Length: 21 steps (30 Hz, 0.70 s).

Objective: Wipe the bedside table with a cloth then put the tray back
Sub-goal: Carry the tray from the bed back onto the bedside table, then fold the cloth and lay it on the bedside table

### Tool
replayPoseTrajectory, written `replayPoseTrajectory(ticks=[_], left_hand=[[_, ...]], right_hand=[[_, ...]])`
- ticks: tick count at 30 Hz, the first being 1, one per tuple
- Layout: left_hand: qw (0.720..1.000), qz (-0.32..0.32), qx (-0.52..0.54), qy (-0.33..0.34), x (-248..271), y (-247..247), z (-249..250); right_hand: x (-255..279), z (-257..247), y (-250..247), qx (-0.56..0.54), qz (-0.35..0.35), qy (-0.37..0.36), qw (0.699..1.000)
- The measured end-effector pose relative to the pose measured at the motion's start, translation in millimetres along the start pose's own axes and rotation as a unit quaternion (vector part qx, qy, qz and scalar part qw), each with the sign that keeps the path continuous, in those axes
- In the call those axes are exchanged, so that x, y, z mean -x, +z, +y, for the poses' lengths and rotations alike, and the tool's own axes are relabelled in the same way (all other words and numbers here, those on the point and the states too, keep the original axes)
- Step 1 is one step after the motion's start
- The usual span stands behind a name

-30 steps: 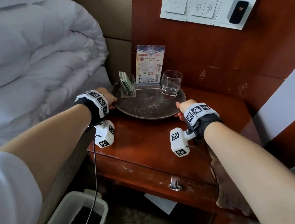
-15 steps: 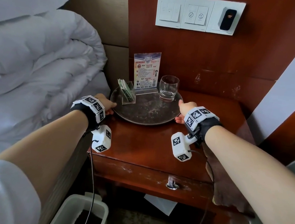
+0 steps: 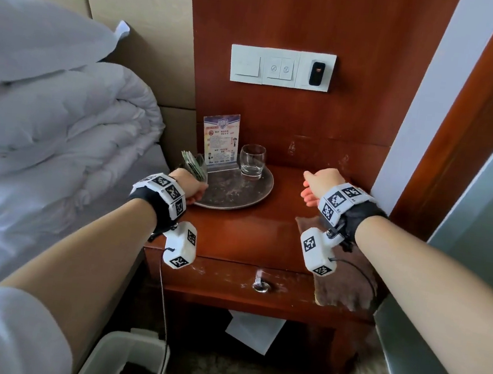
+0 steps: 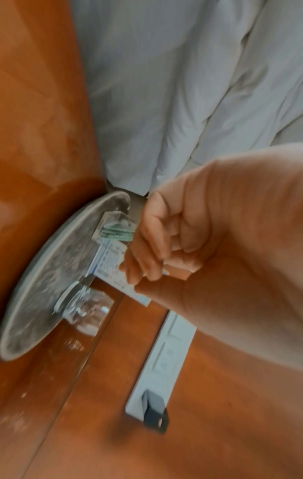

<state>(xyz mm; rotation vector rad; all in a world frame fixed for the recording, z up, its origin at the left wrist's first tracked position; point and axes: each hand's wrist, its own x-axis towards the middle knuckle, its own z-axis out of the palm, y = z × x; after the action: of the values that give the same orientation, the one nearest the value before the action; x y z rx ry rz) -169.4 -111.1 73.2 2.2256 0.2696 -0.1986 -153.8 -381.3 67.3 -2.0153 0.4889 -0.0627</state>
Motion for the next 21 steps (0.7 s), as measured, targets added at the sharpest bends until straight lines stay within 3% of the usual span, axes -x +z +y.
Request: replayPoseTrajectory(ticks=[11, 15, 21], left_hand=[[0.986, -0.156, 0.014, 0.057, 85.0, 106.9, 9.0], [0.977, -0.209, 0.030, 0.037, 107.6, 150.7, 7.1], [0.967, -0.255, 0.024, -0.001, 125.6, 204.1, -0.5]], right_hand=[[76.9, 91.5, -83.3, 0.095, 0.027, 0.028, 0.995], [99.1, 136.4, -93.5, 0.127, 0.012, 0.088, 0.988], [107.9, 182.5, -97.0, 0.103, 0.012, 0.114, 0.988]])
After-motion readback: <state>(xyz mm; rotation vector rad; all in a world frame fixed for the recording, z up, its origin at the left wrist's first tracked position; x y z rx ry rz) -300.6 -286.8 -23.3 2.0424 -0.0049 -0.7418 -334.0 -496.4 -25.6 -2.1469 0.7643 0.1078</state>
